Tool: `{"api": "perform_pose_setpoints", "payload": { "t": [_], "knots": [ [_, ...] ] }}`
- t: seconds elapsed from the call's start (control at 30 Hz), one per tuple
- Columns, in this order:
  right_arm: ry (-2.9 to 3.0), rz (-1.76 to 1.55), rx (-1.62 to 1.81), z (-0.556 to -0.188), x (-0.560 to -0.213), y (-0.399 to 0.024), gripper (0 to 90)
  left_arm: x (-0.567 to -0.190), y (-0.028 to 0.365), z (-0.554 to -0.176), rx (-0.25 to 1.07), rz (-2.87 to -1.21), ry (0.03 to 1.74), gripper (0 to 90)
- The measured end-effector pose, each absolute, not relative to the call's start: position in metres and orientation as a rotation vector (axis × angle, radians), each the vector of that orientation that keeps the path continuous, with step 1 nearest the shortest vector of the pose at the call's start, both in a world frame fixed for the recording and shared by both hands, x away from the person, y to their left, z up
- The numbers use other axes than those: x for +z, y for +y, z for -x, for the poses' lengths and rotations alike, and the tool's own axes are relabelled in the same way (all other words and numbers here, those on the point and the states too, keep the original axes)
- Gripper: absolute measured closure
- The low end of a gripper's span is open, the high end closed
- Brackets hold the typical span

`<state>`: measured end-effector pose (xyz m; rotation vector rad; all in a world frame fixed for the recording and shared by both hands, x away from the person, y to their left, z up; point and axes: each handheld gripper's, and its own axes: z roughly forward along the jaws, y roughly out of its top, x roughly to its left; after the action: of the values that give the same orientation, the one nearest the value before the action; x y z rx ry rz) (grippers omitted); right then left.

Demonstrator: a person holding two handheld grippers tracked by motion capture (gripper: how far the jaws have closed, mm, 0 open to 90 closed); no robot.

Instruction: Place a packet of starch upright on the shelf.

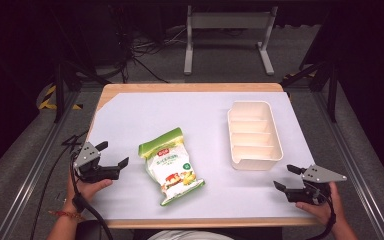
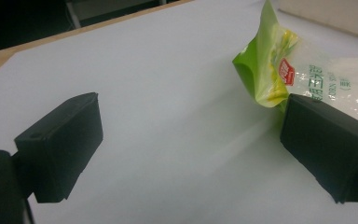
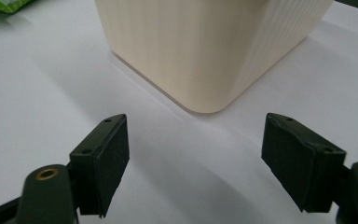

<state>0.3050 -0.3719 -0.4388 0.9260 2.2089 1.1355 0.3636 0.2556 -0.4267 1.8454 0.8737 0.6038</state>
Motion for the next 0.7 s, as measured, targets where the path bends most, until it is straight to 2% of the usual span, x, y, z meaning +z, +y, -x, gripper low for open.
{"api": "perform_pose_setpoints", "payload": {
  "t": [0.13, 0.37, 0.7],
  "knots": [
    [2.21, -0.924, 1.128, -0.304, -0.439, -0.372, 22.9, -0.427, 0.253, -0.363, 0.574, -1.836, 0.866, 6.1],
    [2.209, -0.916, 1.118, -0.304, -0.437, -0.369, 22.8, -0.426, 0.24, -0.37, 0.491, -1.965, 0.765, 8.7],
    [2.232, -0.93, 1.115, -0.304, -0.44, -0.369, 22.7, -0.404, 0.199, -0.405, 0.395, -2.125, 0.651, 10.9]
  ]
}}
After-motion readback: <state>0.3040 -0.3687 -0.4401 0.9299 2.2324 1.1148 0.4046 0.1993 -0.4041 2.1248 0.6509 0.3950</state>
